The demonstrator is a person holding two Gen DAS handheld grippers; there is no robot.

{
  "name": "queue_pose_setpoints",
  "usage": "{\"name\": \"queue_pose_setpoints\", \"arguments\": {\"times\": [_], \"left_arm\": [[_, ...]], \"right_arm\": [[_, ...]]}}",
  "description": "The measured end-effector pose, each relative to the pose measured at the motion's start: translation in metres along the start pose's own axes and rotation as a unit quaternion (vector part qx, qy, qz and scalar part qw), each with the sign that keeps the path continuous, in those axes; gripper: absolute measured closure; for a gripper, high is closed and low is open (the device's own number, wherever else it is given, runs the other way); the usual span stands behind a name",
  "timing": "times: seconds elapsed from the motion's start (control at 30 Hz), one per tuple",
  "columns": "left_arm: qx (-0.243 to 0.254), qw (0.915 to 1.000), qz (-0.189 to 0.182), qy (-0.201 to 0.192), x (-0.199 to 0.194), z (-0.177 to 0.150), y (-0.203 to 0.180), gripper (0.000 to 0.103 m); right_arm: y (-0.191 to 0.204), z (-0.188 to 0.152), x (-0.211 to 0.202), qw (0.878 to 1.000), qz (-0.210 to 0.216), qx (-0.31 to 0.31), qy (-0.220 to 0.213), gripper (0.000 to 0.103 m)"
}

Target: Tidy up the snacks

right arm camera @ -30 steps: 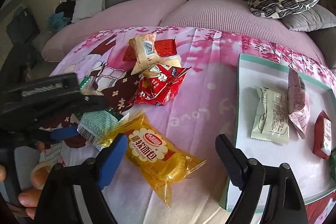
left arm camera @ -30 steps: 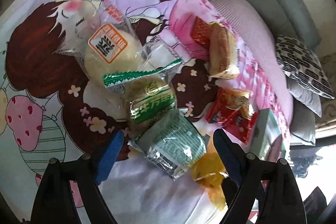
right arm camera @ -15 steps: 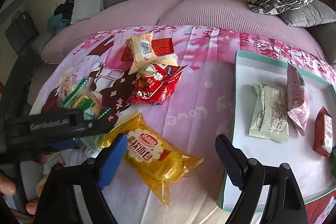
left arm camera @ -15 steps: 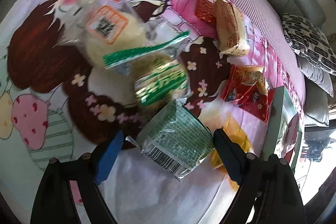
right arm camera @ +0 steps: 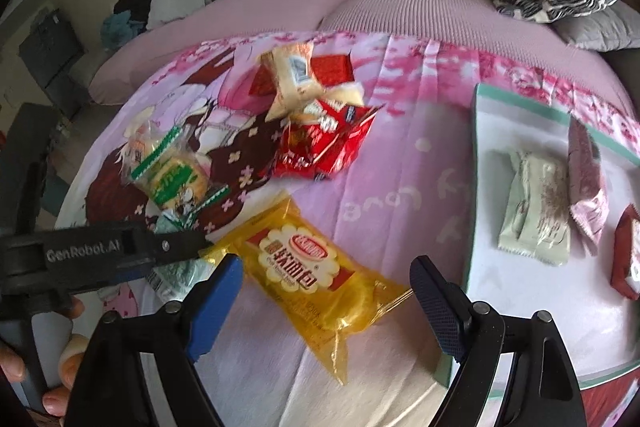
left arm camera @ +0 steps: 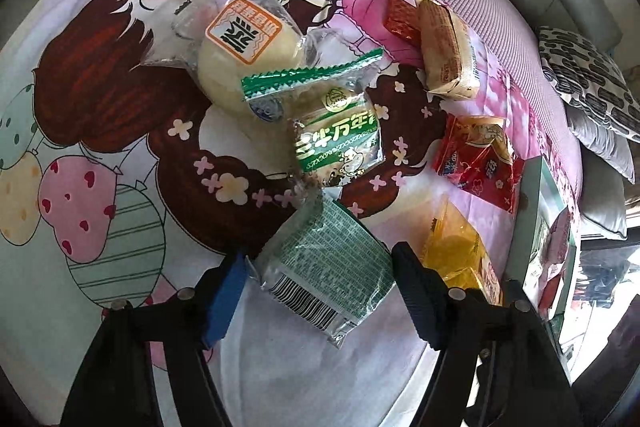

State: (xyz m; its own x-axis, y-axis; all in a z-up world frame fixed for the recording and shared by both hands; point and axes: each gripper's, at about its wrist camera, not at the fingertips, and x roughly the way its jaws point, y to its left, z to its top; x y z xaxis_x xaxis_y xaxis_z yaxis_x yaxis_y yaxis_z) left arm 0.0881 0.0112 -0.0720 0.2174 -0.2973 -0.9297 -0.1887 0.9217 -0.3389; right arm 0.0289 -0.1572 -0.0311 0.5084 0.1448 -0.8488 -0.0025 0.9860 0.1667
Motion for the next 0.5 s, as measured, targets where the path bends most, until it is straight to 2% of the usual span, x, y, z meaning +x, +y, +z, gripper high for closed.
{"name": "queue_pose_setpoints", "arguments": {"times": [0.2,0.33,0.4,0.43,0.5], "left_arm": [[-0.012,0.9999,-0.010,0.005,-0.005,0.000,0.013,0.029],[-0.020,0.9997,-0.011,0.006,-0.005,0.001,0.019,0.029],[-0.027,0.9995,-0.012,0.006,-0.007,0.000,0.024,0.029],[-0.028,0.9995,-0.011,0.006,-0.009,0.001,0.027,0.029],[-0.026,0.9996,-0.008,0.005,-0.010,0.001,0.030,0.029]], "right_arm": [[0.006,-0.005,-0.002,1.000,0.018,-0.004,0.015,0.016],[0.009,-0.007,-0.008,0.998,0.057,0.003,0.020,0.019],[0.008,-0.008,-0.012,0.996,0.090,0.014,0.020,0.021],[0.009,-0.007,-0.014,0.995,0.094,0.016,0.015,0.021],[0.010,-0.006,-0.017,0.997,0.071,0.007,0.005,0.021]]}}
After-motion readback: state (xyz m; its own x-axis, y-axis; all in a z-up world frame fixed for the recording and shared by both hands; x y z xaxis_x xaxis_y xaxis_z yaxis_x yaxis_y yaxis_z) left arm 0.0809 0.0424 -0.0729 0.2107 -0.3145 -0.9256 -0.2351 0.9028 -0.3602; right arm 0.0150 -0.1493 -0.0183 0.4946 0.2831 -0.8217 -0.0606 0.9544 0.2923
